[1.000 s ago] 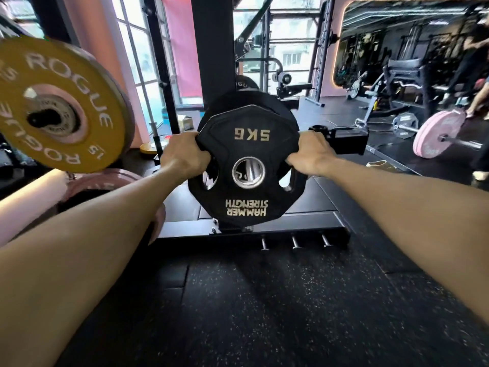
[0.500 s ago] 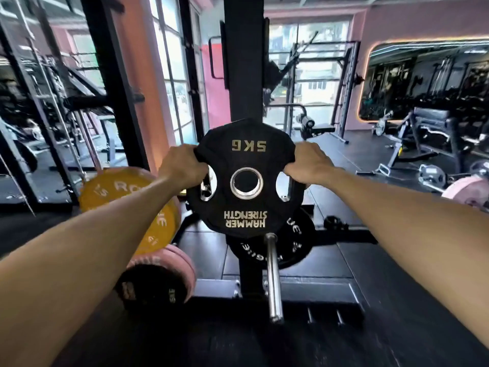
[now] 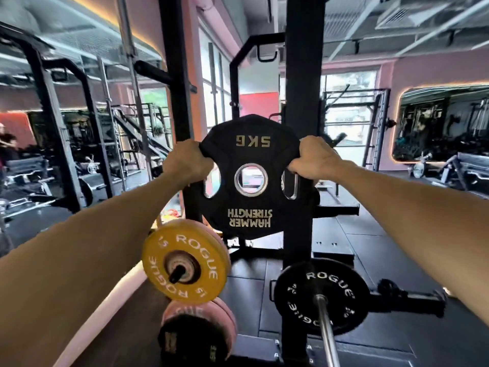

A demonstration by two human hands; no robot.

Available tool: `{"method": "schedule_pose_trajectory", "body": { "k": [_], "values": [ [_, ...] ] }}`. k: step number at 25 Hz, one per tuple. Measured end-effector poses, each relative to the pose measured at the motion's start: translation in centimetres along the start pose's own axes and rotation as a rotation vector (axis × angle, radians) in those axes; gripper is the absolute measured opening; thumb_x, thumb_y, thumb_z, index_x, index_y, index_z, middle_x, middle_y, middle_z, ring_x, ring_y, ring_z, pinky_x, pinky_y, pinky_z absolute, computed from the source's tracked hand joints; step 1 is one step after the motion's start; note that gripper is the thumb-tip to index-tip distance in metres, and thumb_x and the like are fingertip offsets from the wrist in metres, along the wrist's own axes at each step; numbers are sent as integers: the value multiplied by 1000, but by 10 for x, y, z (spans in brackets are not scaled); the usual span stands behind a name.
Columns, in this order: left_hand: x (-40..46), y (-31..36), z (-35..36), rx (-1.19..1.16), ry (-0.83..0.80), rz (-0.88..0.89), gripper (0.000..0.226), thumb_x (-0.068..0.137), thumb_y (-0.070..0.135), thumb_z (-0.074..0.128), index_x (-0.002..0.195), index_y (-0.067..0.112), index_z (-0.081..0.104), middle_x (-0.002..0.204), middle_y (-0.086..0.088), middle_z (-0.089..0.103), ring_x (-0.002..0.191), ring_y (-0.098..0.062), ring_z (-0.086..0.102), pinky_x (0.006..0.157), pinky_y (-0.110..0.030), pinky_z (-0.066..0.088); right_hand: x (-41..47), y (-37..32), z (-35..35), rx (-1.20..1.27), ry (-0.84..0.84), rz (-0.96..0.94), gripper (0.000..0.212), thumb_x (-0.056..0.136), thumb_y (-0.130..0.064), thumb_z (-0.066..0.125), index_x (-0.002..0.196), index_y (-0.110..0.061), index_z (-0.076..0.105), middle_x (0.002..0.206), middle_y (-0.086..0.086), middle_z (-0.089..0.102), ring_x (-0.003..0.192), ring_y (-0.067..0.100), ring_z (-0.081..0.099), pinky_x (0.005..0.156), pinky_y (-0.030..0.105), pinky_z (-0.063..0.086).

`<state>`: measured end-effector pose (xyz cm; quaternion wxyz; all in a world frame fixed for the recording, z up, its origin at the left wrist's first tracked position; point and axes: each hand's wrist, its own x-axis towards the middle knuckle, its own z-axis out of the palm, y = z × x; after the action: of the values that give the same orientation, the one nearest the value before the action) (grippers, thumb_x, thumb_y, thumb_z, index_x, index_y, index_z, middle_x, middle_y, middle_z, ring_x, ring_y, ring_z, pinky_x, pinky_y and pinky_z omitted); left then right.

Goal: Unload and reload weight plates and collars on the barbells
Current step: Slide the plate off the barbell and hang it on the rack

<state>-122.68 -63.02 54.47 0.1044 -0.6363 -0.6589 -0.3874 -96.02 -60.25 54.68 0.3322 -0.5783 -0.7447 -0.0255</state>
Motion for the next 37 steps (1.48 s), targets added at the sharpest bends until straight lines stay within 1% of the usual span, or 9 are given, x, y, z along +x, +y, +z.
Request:
{"method": "schedule_pose_trajectory", "body": {
  "k": [3,6,10,15,19,23,28,31,37],
  "values": [
    [16,-70,-26,15,1,41,19,77,22,59,60,17,51,63,-6,52,67,-32,53,61,-32,44,5,-66,38,-10,-16,13,16,71,-20,71,72,-5,64,70,4,61,64,23,60,55,28,45],
    [37,-162,-55,29,-33,65,21,65,31,54,54,16,47,57,-4,49,56,-29,50,53,-27,40,17,-147,83,-14,-56,21,19,71,-17,73,72,0,65,70,9,63,65,26,63,60,32,54],
    [76,-264,-92,29,-53,112,19,61,27,54,52,13,46,52,-4,47,49,-25,45,45,-26,31,38,-239,132,-25,-47,8,34,73,-14,66,50,-7,42,52,6,46,50,23,49,47,25,31],
    [116,-336,-129,5,-58,98,23,73,22,60,57,13,46,58,-4,50,55,-26,49,46,-26,32,66,-323,155,-52,-26,23,28,71,-17,69,51,-11,50,42,0,48,50,23,54,50,24,35],
    [155,-345,-155,-36,-37,92,16,72,20,60,61,15,49,67,-6,54,68,-32,57,58,-31,46,100,-357,141,-35,5,29,22,69,-13,67,52,-7,55,42,1,53,45,22,59,46,23,39],
    [206,-338,-172,-92,18,138,12,71,18,60,62,13,54,64,-5,56,59,-25,57,45,-23,35,142,-374,116,-61,104,2,19,70,-14,70,62,1,61,55,7,57,56,25,60,53,33,49],
    [269,-309,-184,-109,130,141,9,64,20,62,62,14,56,62,-2,56,53,-16,53,45,-20,32,201,-375,77,-63,213,-56,17,66,-9,69,59,2,60,54,9,53,50,24,54,47,28,43],
    [306,-293,-188,-133,175,179,11,64,17,64,61,12,55,61,-2,56,54,-16,54,44,-21,31,238,-370,58,-44,244,-91,20,64,-7,69,66,12,63,55,11,53,53,26,55,50,30,43],
    [365,-274,-176,-165,252,172,12,64,14,62,59,9,53,59,-4,55,51,-18,54,42,-20,29,305,-356,43,-51,281,-137,23,65,-9,69,69,13,63,58,13,53,58,27,54,55,33,42]
  ]
}}
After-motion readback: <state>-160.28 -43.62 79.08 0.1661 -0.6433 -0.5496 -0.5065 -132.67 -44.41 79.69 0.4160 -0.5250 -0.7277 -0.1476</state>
